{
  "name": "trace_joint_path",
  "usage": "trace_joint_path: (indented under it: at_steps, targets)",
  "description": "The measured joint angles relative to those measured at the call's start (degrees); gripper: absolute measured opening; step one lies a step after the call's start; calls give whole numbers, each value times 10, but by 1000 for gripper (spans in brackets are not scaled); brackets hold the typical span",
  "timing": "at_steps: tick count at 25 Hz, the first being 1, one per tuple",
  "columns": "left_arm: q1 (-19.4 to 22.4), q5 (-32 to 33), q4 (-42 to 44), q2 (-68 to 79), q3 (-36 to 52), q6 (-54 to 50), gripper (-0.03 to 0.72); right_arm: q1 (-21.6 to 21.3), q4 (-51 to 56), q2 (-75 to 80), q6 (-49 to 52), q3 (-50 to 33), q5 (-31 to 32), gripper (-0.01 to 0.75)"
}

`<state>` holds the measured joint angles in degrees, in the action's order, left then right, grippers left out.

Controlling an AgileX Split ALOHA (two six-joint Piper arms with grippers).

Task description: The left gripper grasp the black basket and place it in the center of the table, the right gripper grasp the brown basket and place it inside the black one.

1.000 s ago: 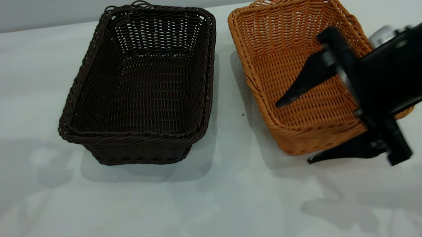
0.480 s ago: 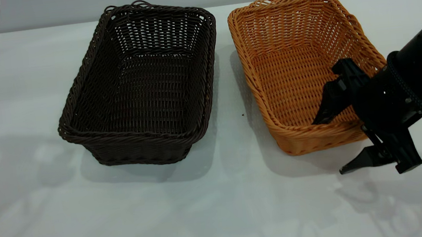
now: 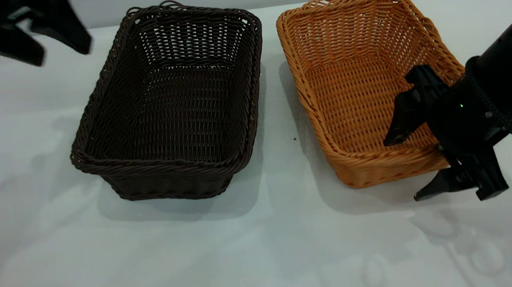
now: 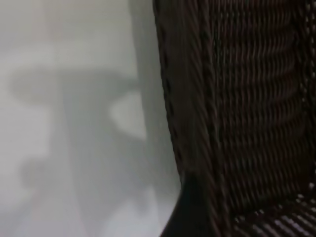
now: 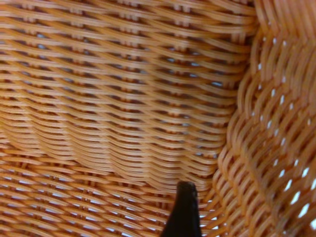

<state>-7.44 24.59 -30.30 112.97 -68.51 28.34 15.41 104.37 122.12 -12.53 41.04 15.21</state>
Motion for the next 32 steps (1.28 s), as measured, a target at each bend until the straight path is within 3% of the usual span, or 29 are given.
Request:
trace_joint_path:
  at_steps: [7, 15, 18, 21, 27, 32]
  targets:
    - [-9, -6, 54, 91, -71, -49, 567, 0, 0, 0, 0, 0, 0, 584]
    - [-43, -59, 54, 174, -81, -54, 567, 0, 0, 0, 0, 0, -2, 582]
    - [-53, -71, 54, 192, -81, -54, 540, 0, 0, 0, -1, 0, -3, 550]
    - [-53, -79, 54, 197, -81, -54, 437, 0, 0, 0, -1, 1, -4, 440]
    - [-53, -89, 54, 197, -81, -53, 98, 0, 2, 0, -1, 2, -1, 103]
    - [-52, -77, 80, 194, -81, -11, 76, -22, 2, -7, -3, 4, 6, 83]
